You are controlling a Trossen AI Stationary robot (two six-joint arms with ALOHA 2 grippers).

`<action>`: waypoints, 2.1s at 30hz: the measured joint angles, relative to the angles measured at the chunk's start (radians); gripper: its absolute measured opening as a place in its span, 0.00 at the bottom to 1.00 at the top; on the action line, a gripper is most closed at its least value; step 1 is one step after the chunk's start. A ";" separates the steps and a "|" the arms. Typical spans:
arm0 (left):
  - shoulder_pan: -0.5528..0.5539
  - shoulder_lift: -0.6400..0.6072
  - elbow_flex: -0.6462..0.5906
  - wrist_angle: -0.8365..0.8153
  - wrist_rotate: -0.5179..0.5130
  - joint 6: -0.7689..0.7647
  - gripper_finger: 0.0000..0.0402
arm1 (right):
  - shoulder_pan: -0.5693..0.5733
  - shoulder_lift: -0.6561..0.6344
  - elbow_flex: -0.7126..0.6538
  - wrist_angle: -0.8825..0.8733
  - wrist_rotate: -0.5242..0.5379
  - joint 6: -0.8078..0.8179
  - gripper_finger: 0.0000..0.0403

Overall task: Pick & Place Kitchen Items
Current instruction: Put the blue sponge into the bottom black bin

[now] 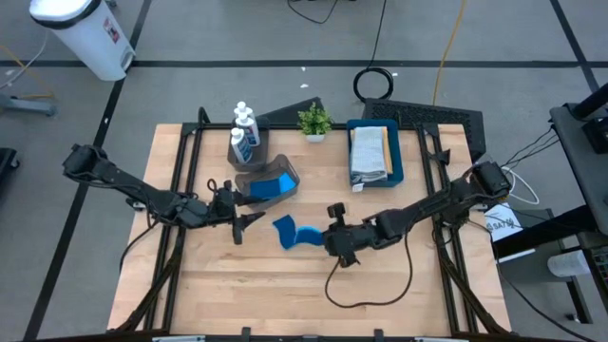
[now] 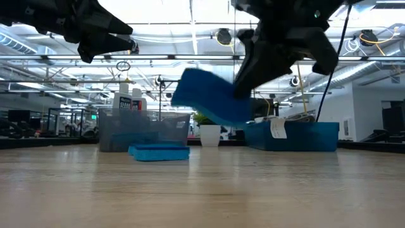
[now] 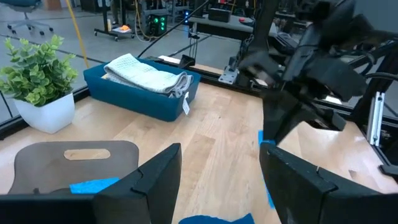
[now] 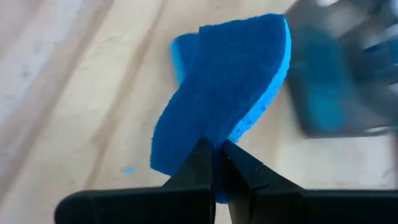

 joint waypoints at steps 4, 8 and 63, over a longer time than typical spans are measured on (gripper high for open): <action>0.000 0.000 0.000 0.000 0.000 -0.026 0.56 | 0.017 -0.015 0.000 0.004 0.127 -0.035 0.00; 0.000 0.000 0.000 0.000 0.000 -0.043 0.56 | 0.017 -0.014 0.000 0.002 0.184 -0.052 0.00; 0.157 0.574 0.186 0.329 0.279 0.030 0.78 | 0.043 -0.014 0.002 0.071 0.197 -0.097 0.00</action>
